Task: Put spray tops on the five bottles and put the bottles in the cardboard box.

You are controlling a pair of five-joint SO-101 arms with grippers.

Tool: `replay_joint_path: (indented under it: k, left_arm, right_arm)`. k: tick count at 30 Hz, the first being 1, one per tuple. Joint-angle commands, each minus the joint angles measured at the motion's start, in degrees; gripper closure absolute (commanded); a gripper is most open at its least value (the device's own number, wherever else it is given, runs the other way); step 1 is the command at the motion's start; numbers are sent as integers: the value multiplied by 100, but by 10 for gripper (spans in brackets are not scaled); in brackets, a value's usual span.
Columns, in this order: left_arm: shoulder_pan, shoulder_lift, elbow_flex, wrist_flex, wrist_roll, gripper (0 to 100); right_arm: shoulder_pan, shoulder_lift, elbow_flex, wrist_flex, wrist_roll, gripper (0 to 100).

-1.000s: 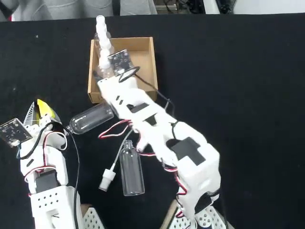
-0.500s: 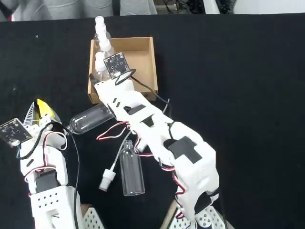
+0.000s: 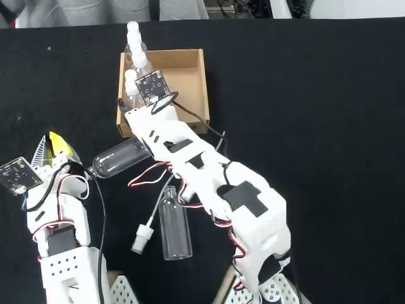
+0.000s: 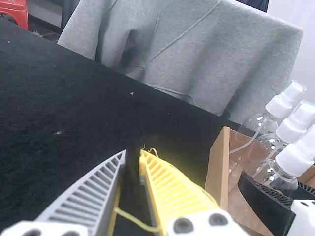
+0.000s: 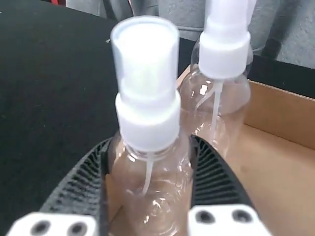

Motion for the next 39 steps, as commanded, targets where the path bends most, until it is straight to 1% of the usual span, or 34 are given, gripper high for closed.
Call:
replay_joint_path:
  k: [1, 26, 28, 32, 39]
  left_arm:
    - [-13, -26, 127, 9, -44, 959]
    - [-13, -26, 127, 9, -44, 959]
    - [-13, -26, 127, 9, -44, 959]
    - [-13, -26, 127, 9, -44, 959]
    - [-13, -26, 127, 9, -44, 959]
  right_arm:
    - [-149, -13, -277, -88, 79, 908]
    - [-149, -13, -268, -79, 88, 907]
    - [-149, -13, -233, -79, 79, 877]
    - [-149, -13, -119, -79, 79, 778]
    - [-149, -13, -110, -79, 79, 768]
